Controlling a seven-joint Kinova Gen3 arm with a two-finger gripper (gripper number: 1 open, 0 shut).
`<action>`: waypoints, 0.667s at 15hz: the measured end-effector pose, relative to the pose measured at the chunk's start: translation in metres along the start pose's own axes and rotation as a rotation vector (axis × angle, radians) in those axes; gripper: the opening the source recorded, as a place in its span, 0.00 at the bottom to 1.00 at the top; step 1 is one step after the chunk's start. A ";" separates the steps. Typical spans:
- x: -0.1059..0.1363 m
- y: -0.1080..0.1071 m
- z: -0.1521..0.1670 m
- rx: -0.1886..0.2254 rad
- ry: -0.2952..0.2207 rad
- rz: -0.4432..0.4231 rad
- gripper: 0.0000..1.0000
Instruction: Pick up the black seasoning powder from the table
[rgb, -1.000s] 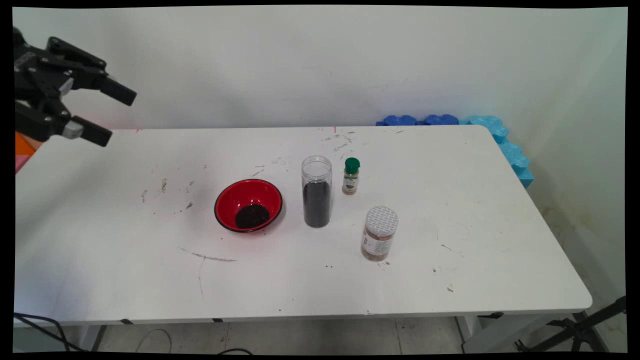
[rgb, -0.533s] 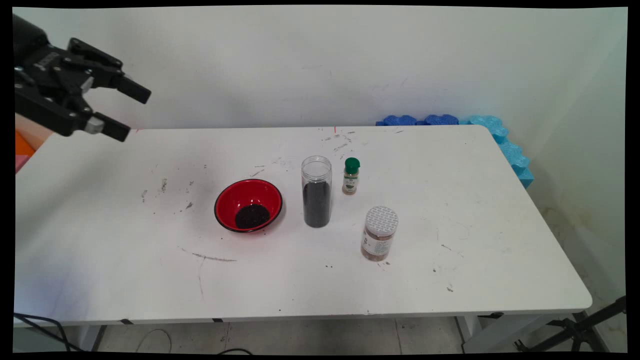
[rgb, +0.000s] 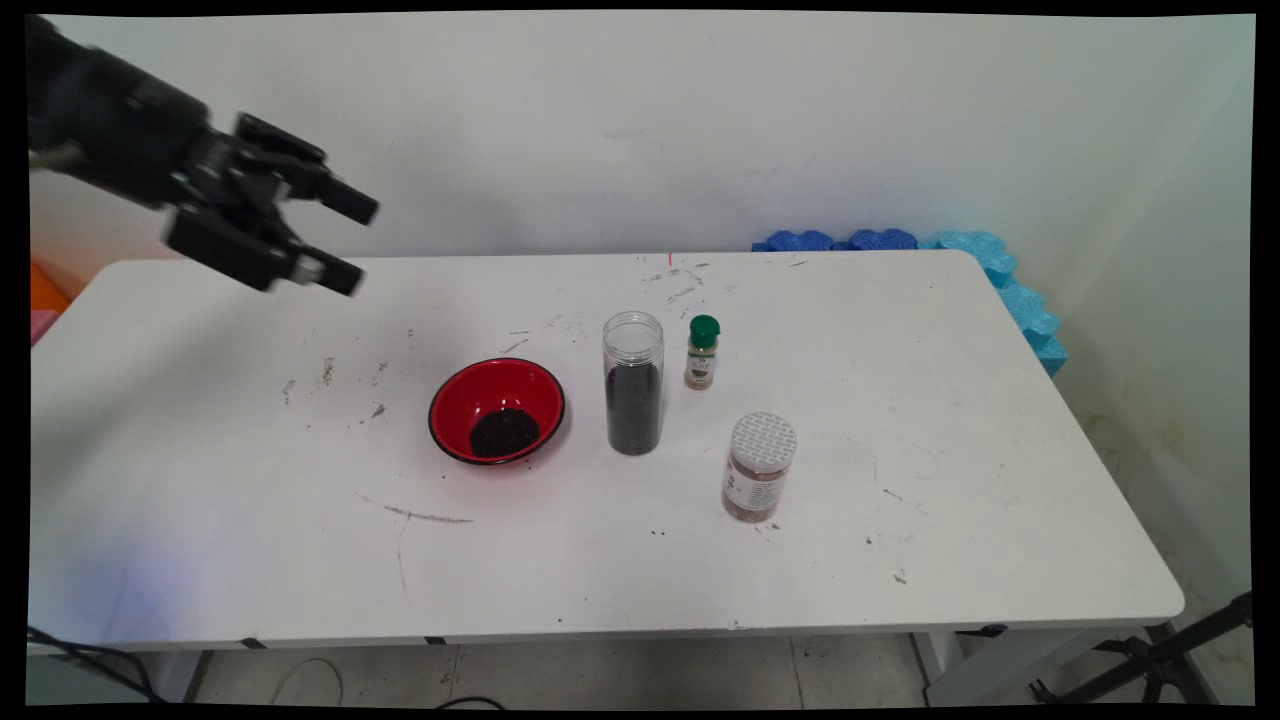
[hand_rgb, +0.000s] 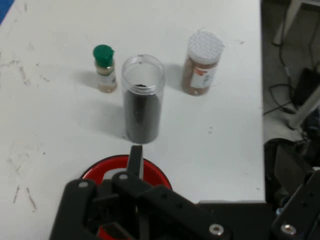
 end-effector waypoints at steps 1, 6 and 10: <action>-0.002 0.001 0.012 0.014 -0.004 -0.006 1.00; -0.013 0.000 0.069 0.065 -0.036 -0.009 1.00; -0.018 -0.006 0.103 0.086 -0.045 -0.008 1.00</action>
